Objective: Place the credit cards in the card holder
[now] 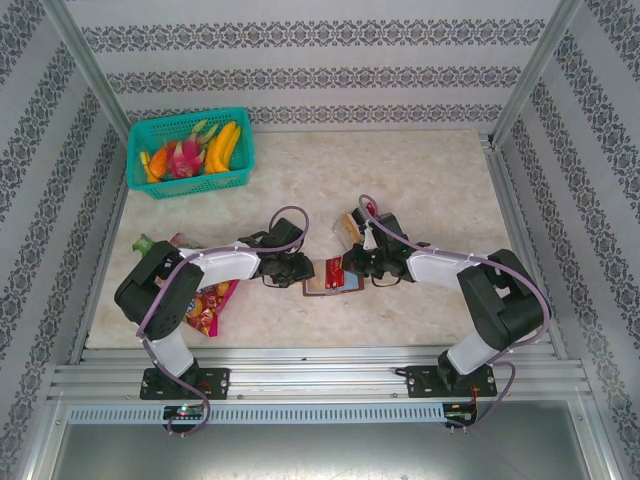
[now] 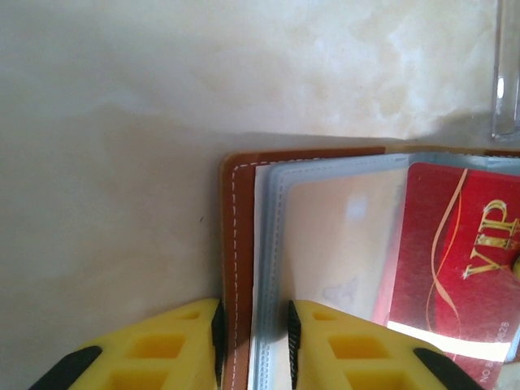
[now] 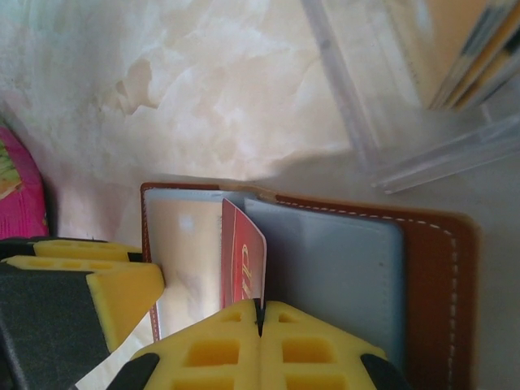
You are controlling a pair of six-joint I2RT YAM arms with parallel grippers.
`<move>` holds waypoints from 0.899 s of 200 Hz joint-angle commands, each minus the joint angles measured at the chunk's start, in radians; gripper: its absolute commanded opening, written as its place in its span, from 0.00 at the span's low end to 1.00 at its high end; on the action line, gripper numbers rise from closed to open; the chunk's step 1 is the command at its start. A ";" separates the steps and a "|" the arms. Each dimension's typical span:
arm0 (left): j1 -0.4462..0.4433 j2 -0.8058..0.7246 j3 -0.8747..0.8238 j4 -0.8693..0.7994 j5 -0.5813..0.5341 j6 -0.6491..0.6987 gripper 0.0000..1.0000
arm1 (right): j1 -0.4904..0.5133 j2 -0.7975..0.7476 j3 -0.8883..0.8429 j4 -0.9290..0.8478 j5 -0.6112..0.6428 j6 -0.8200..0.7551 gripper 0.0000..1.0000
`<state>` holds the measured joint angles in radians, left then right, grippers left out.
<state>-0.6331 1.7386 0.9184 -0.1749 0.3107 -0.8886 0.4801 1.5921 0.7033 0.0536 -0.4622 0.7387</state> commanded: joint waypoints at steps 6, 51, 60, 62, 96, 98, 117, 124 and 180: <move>-0.011 0.033 0.027 -0.008 0.001 0.014 0.25 | 0.018 0.017 0.014 -0.030 -0.003 -0.057 0.03; -0.011 0.038 0.029 -0.022 -0.015 0.017 0.23 | 0.020 0.044 0.025 -0.036 -0.050 -0.085 0.03; -0.011 0.040 0.030 -0.023 -0.015 0.017 0.23 | 0.021 0.054 0.027 -0.034 -0.062 -0.084 0.03; -0.011 0.041 0.032 -0.024 -0.015 0.017 0.23 | 0.020 0.057 0.027 -0.033 -0.065 -0.083 0.03; -0.011 0.041 0.030 -0.025 -0.016 0.018 0.22 | 0.031 0.090 0.037 0.005 -0.080 -0.048 0.04; -0.012 0.040 0.031 -0.025 -0.016 0.019 0.22 | 0.032 0.092 0.037 0.006 -0.078 -0.047 0.04; -0.012 0.038 0.028 -0.023 -0.017 0.017 0.22 | 0.051 0.111 0.049 0.021 -0.049 -0.011 0.05; -0.011 0.038 0.025 -0.021 -0.015 0.016 0.22 | 0.056 0.120 0.053 0.031 -0.039 0.006 0.05; -0.013 0.024 0.014 -0.019 -0.020 0.013 0.22 | 0.107 0.173 0.084 0.076 0.001 0.113 0.12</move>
<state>-0.6331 1.7466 0.9348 -0.1837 0.2939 -0.8886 0.5491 1.7248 0.7704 0.1432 -0.4568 0.7940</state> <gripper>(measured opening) 0.220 0.092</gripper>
